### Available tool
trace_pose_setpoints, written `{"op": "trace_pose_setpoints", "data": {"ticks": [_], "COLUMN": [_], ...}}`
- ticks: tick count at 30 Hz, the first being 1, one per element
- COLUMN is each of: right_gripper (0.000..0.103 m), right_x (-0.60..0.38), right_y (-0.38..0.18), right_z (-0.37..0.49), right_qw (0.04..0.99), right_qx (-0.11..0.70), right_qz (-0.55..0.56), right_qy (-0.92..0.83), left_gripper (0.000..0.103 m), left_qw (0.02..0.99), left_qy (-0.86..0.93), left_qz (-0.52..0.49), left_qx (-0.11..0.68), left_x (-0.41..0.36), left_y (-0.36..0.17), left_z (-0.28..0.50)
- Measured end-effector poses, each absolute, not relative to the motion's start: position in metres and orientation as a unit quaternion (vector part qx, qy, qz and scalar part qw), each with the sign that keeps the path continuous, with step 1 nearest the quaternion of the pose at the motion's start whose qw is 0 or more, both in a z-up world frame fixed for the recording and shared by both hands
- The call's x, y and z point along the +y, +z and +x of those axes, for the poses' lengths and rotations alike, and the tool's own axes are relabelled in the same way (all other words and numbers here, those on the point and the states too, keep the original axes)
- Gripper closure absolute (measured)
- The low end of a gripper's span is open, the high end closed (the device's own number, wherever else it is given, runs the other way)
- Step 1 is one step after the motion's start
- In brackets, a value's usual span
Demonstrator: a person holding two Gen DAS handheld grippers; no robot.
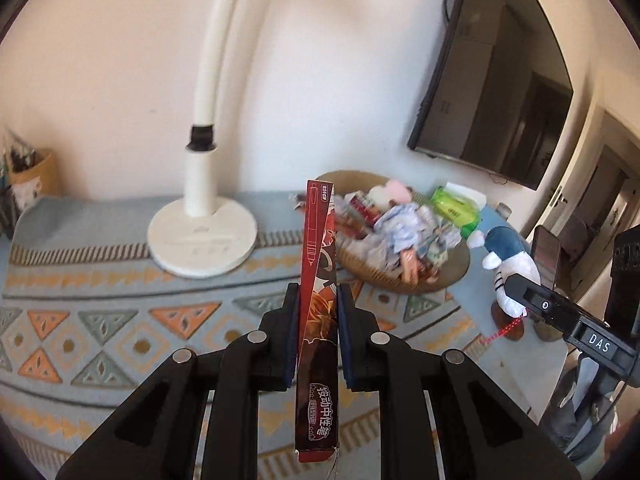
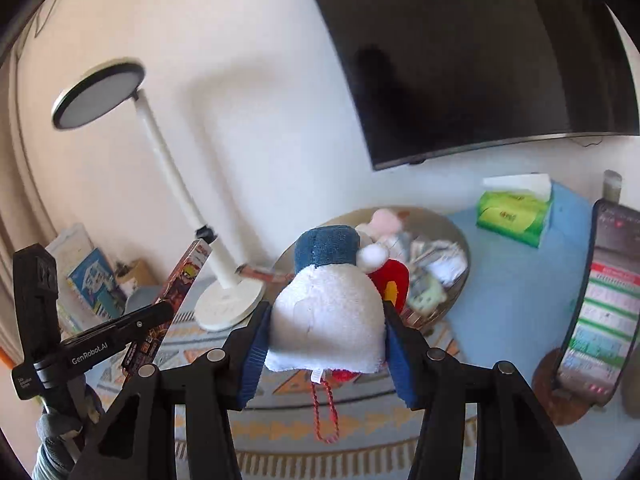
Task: Organize objects
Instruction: 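Carry the duck plush and snack-stick box over the bowl and release both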
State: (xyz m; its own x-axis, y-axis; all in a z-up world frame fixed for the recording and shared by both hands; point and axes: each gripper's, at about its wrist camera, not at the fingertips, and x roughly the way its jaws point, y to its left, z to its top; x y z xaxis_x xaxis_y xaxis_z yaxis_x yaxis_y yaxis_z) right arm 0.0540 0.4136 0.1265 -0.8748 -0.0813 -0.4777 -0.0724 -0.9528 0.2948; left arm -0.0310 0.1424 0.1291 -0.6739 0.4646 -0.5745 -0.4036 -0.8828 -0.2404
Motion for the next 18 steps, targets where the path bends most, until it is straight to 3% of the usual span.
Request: {"op": "trace_pose_setpoints", "data": {"ticks": [7,9,12,18], "right_gripper": [0.049,0.037,0.034,0.033], "right_x": [0.443,0.443,0.446,0.457], "right_y": [0.122,0.112,0.1,0.101], "right_z": [-0.013,-0.034,-0.036,0.001], "right_qw": [-0.037,-0.032,-0.048,-0.036], "right_qx": [-0.18,-0.166,-0.159,-0.206], "right_qz": [0.259,0.302,0.321,0.309], "right_qy": [-0.948,-0.938,-0.932,-0.928], "left_gripper": [0.089,0.088,0.048,0.045], "left_qw": [0.272,0.266,0.251,0.238], "left_qy": [0.911,0.916,0.914,0.916], "left_qz": [-0.303,-0.297,-0.315,-0.32], "left_qx": [-0.062,-0.054,-0.043,-0.049], "left_x": [0.224,0.242,0.256,0.218], "left_y": [0.15,0.148,0.135,0.127], "left_z": [-0.113,-0.13,-0.146,-0.12]}}
